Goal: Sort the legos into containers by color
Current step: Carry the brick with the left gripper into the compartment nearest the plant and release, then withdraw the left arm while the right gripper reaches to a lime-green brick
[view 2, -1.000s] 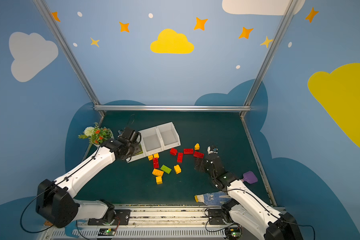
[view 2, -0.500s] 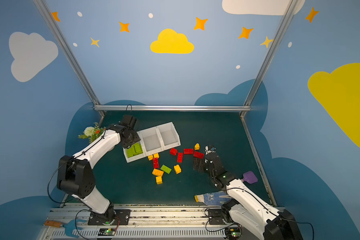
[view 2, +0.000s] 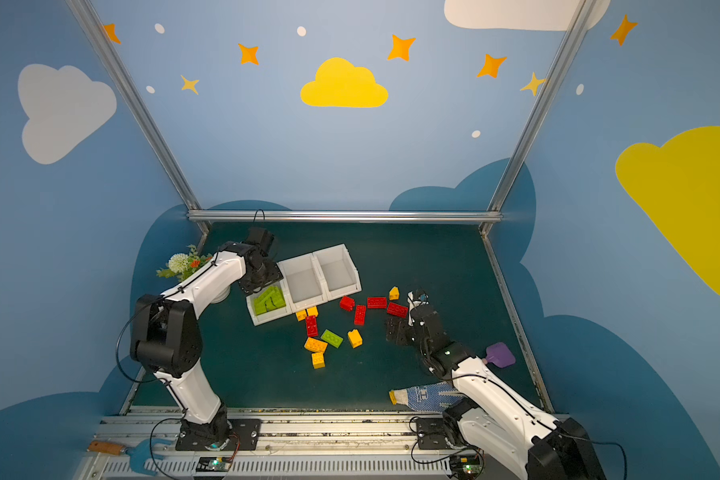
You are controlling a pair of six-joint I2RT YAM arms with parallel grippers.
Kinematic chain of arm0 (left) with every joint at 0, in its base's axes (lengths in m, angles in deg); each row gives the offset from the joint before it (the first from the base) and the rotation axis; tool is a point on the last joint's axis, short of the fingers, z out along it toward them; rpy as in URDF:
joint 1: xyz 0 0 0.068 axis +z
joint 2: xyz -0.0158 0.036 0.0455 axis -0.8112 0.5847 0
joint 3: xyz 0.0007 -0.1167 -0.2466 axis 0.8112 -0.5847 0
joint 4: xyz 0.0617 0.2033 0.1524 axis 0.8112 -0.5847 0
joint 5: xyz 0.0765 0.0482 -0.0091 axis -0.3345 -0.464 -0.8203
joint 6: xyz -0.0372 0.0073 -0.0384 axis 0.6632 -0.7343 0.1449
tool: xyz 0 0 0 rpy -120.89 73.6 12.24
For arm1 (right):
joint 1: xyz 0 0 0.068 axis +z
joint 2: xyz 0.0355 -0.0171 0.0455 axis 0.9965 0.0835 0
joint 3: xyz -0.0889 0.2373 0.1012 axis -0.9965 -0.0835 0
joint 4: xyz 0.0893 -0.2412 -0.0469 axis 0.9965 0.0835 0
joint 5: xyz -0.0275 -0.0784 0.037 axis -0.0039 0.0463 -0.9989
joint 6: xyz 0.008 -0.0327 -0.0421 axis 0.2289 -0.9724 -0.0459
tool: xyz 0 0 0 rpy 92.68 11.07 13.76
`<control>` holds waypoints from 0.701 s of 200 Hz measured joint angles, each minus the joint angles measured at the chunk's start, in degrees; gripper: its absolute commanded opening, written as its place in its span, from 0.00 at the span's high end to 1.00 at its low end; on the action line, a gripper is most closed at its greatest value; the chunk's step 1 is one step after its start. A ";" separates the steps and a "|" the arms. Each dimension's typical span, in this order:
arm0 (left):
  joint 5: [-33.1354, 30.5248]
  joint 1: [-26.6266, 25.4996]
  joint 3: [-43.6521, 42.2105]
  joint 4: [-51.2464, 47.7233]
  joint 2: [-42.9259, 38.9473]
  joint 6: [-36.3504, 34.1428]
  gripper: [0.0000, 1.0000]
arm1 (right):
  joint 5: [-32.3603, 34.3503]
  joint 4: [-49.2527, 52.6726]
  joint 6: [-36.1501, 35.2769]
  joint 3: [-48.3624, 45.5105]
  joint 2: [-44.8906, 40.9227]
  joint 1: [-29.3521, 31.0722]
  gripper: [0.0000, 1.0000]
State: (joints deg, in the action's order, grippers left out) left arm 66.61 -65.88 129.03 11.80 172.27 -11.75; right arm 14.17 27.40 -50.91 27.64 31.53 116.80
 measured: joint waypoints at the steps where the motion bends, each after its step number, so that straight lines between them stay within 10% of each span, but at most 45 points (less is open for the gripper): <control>1: 0.00 0.00 0.04 -0.04 0.00 0.00 0.12 | 0.00 -0.02 -0.04 0.00 0.00 0.00 0.07; 55: 2.49 0.02 0.81 -0.44 -6.14 -1.81 0.09 | -0.28 0.70 -3.30 1.31 0.02 2.43 0.14; 140: 9.90 0.00 -19.23 4.55 -40.11 -7.61 0.00 | -5.07 5.51 -12.07 16.87 13.70 10.60 0.20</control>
State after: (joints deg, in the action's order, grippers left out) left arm 76.51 -65.88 109.80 16.34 132.16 -19.36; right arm 9.09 32.91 -62.97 44.51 45.24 127.41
